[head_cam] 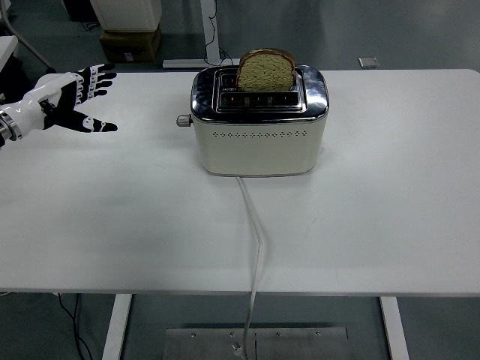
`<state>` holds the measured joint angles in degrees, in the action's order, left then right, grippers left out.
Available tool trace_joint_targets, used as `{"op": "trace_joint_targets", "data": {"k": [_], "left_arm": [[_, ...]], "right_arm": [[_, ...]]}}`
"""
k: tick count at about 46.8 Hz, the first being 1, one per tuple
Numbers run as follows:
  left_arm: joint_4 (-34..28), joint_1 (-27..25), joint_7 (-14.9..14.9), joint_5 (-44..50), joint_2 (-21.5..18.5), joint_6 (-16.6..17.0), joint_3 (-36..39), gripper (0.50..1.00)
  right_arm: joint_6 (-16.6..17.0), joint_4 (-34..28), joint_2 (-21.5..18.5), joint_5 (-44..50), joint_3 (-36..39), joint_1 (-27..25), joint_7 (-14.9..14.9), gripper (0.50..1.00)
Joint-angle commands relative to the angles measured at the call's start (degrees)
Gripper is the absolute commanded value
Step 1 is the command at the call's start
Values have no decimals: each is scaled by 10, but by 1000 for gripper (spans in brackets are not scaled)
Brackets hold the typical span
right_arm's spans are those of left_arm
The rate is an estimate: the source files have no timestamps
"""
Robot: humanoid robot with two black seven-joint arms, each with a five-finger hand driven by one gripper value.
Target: Press down toaster
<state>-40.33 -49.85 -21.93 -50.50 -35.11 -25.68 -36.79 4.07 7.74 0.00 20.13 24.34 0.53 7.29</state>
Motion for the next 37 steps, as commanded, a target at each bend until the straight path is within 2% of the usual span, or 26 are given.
{"op": "trace_joint_targets", "data": {"k": [1, 8, 19, 37], "left_arm": [[0, -1, 0, -9, -1, -1, 11, 1000], [-7, -2, 0, -66, 0, 2, 30, 1000], [-71, -5, -1, -143, 2, 4, 30, 1000], [-89, -9, 0, -225, 17, 15, 34, 1000]], "right_arm": [[0, 0, 0, 0, 0, 0, 0, 1000], [1, 0, 0, 0, 0, 0, 0, 1000], [0, 0, 0, 0, 0, 0, 0, 1000], [0, 0, 0, 0, 0, 0, 0, 998]]}}
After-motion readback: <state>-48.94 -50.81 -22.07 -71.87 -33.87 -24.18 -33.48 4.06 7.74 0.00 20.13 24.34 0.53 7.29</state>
